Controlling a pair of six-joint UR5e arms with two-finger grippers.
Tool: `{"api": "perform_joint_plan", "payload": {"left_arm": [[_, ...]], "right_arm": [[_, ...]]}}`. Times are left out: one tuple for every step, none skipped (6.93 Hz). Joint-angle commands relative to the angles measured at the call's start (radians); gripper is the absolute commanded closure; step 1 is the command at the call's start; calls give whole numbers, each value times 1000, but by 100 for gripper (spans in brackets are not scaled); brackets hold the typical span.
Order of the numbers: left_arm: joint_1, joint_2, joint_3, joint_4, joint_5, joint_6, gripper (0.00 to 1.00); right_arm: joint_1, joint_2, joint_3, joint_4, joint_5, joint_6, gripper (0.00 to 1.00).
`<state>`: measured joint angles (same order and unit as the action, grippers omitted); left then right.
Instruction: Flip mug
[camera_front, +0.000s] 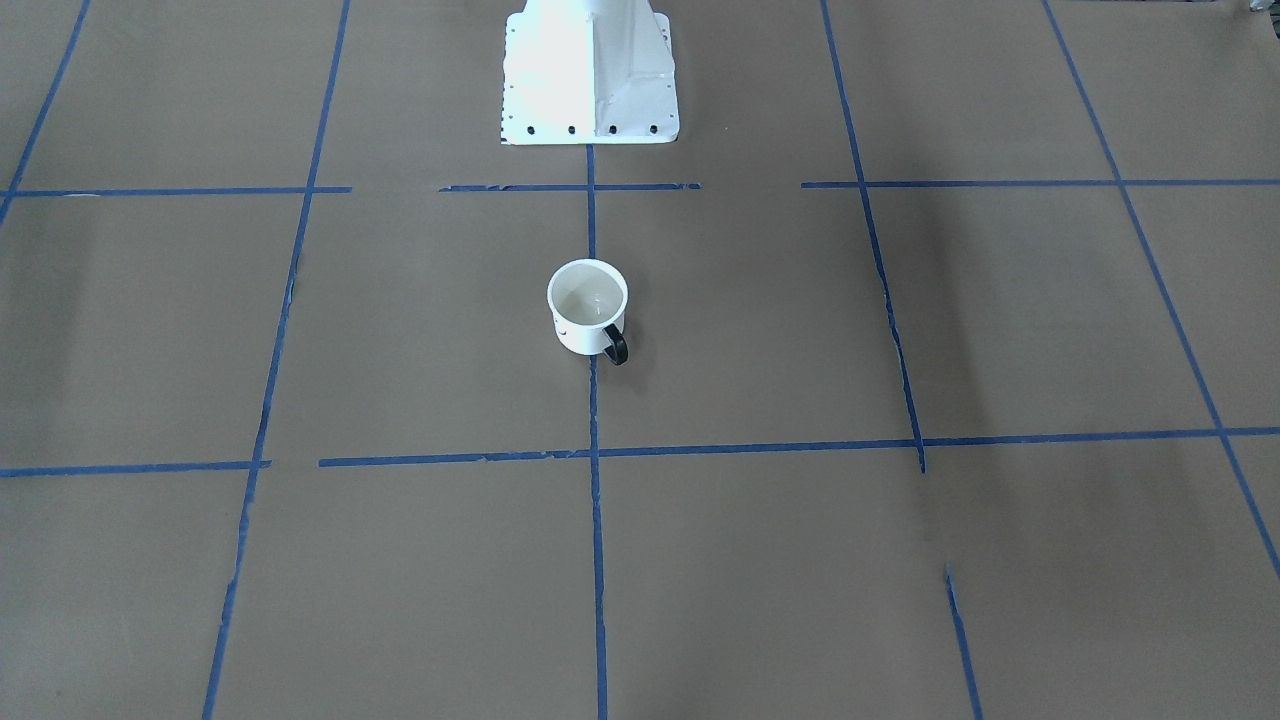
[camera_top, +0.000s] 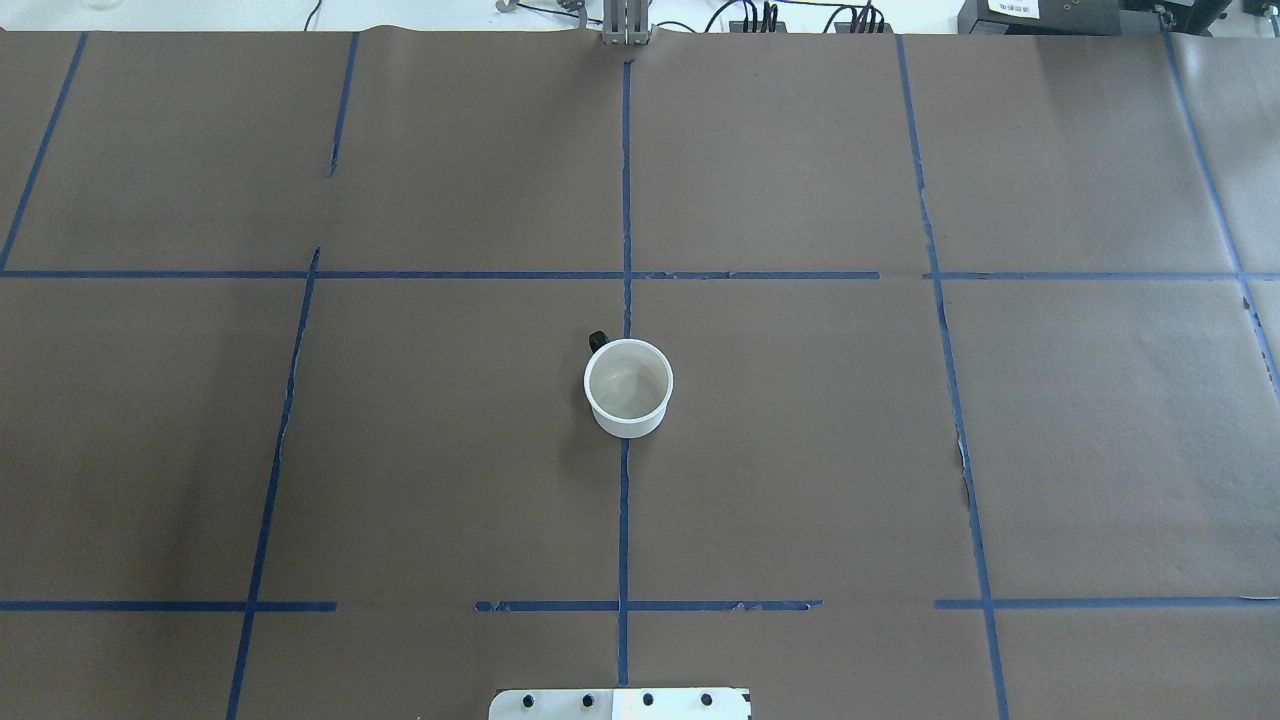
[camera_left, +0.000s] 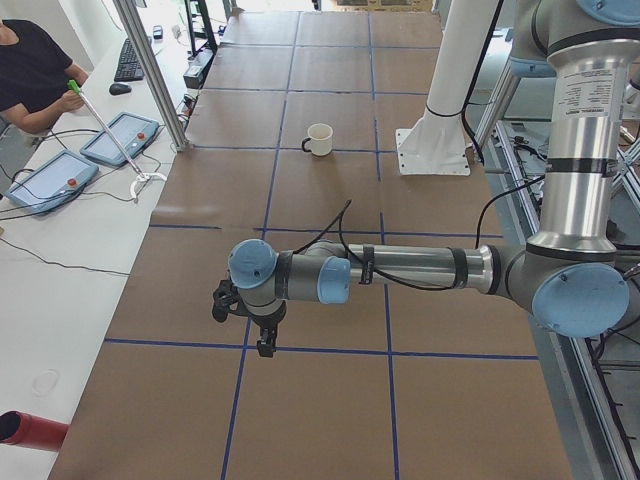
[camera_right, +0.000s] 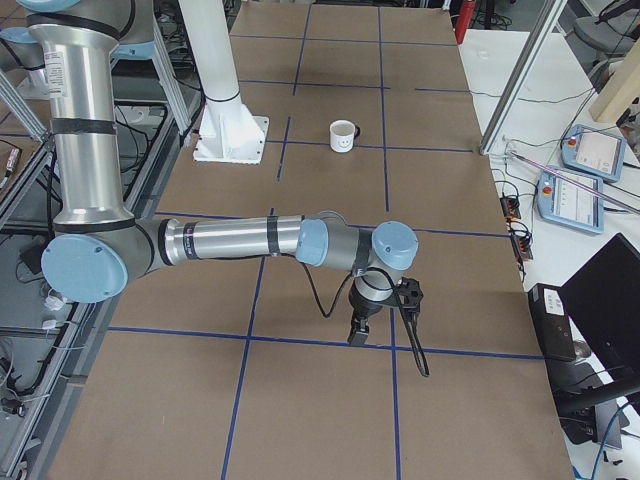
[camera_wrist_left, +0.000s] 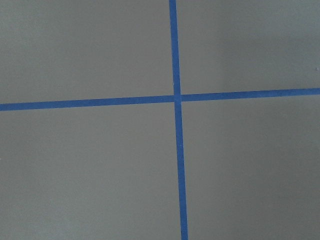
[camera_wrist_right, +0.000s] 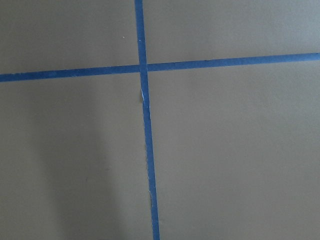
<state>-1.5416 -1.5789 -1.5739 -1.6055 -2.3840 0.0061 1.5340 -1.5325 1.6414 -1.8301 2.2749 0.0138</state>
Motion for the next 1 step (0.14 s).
{"api": "perform_joint_plan", "payload": {"left_arm": [[-2,-3,0,1,0,0,0]], "right_arm": [[0,0,0,0,0,0,0]]}}
